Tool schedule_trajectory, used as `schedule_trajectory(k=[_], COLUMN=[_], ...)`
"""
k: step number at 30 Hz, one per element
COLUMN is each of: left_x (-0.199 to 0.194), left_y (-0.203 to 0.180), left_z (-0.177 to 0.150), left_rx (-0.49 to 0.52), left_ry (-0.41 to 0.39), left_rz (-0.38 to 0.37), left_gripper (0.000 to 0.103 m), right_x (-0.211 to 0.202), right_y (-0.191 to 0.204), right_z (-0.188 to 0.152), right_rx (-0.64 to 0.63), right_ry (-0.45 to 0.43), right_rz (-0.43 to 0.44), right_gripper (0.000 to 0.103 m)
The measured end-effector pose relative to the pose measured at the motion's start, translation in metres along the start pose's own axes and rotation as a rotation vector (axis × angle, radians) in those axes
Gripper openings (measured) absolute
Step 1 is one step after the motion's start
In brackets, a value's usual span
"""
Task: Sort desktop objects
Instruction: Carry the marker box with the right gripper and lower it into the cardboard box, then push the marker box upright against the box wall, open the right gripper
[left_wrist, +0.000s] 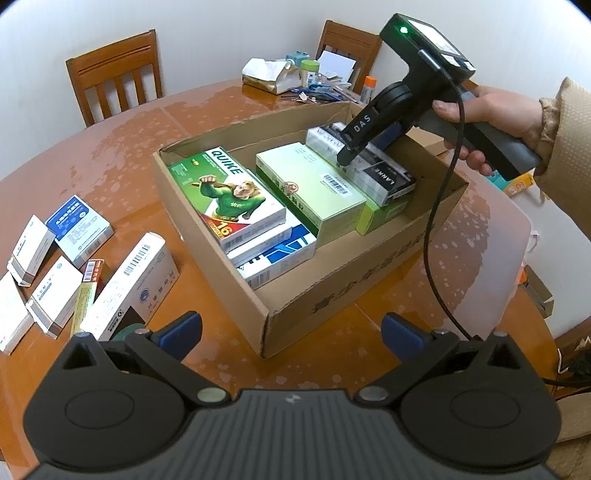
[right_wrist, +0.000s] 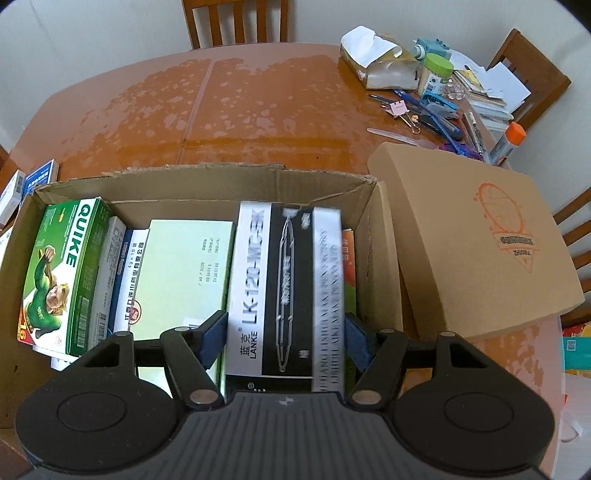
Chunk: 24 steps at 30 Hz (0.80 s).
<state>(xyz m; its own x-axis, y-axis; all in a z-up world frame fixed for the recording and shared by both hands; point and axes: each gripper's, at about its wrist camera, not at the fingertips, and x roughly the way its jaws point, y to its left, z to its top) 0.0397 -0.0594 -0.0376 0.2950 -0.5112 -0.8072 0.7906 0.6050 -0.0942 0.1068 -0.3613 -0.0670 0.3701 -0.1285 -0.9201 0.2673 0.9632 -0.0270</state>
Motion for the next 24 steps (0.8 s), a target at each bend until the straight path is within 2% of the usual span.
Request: schedule_trajectory(k=[4, 6, 9, 11, 15, 21, 24], left_x=[-0.001, -0.002, -0.002, -0.002, -0.002, -0.003, -0.002], left_y=[0.002, 0.002, 0.005, 0.006, 0.008, 0.009, 0.012], left_z=[-0.001, -0.001, -0.002, -0.002, -0.002, -0.003, -0.004], left_rx=[0.002, 0.0, -0.004, -0.008, -0.013, -0.015, -0.023], left_ry=[-0.006, -0.009, -0.014, -0.018, -0.024, -0.03, -0.023], left_rz=[-0.002, -0.005, -0.008, -0.01, -0.014, -0.013, -0.009], left_gripper=[0.103, 0.103, 0.103, 0.103, 0.103, 0.103, 0.103], right_x=[-0.01, -0.019, -0.039, -0.045, -0.045, -0.027, -0.02], right_y=[-0.002, -0.003, -0.008, -0.011, -0.013, -0.011, -0.008], right_z=[0.001, 0.002, -0.002, -0.007, -0.019, -0.03, -0.035], right_rx=[0.013, 0.016, 0.057, 0.088, 0.139, 0.187, 0.2], right_ry=[-0.018, -0.032, -0.038, 0.0, 0.129, 0.276, 0.299], right_rz=[0.003, 0.011, 0.098, 0.171, 0.299, 0.322, 0.338], right_gripper=[0.075, 0.086, 0.09, 0.097, 0.097, 0.099, 0.101])
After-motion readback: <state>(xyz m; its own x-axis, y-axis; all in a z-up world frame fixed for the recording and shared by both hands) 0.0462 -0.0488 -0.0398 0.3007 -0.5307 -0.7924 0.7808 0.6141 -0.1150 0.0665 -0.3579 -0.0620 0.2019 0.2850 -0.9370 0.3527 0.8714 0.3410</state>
